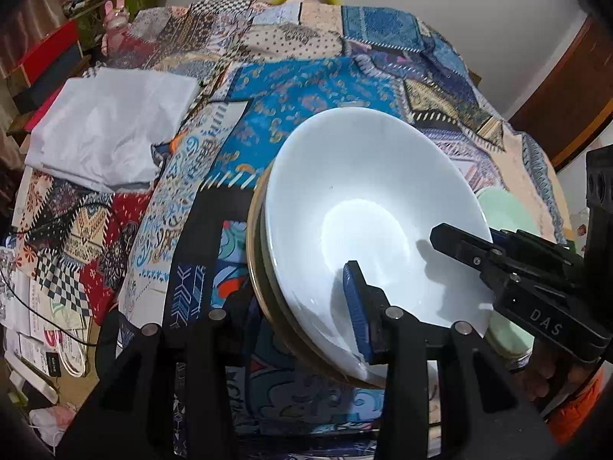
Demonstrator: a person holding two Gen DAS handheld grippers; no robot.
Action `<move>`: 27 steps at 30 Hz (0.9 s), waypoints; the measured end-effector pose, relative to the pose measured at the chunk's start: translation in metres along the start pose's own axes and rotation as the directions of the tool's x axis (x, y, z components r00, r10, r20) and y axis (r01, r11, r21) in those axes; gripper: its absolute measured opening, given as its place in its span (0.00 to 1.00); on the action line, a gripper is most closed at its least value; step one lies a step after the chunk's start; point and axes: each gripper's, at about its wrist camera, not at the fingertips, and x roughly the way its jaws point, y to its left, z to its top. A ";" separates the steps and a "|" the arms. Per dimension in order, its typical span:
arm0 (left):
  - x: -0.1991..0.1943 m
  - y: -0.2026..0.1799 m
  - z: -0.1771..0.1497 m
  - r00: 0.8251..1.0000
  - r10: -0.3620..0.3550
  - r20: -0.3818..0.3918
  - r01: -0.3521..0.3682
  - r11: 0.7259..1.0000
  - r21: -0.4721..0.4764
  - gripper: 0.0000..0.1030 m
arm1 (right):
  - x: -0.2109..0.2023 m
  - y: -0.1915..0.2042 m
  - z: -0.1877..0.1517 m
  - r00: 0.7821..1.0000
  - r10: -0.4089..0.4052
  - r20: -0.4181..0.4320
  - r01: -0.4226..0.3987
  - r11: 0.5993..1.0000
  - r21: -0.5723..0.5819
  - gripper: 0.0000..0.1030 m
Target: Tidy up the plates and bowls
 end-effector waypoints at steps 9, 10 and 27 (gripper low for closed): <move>-0.030 -0.031 0.013 0.998 -0.022 0.064 0.019 0.999 0.050 0.39 | -0.044 -0.006 0.006 0.995 -0.022 0.096 0.021 1.000 0.012 0.27; -0.033 -0.036 0.014 0.997 -0.025 0.068 0.022 0.998 0.058 0.39 | -0.050 -0.007 0.006 0.994 -0.027 0.108 0.025 1.000 0.014 0.27; -0.057 -0.121 0.021 0.990 -0.099 0.103 0.081 0.983 0.167 0.39 | -0.123 -0.053 -0.005 0.968 -0.112 0.223 0.095 0.992 0.083 0.27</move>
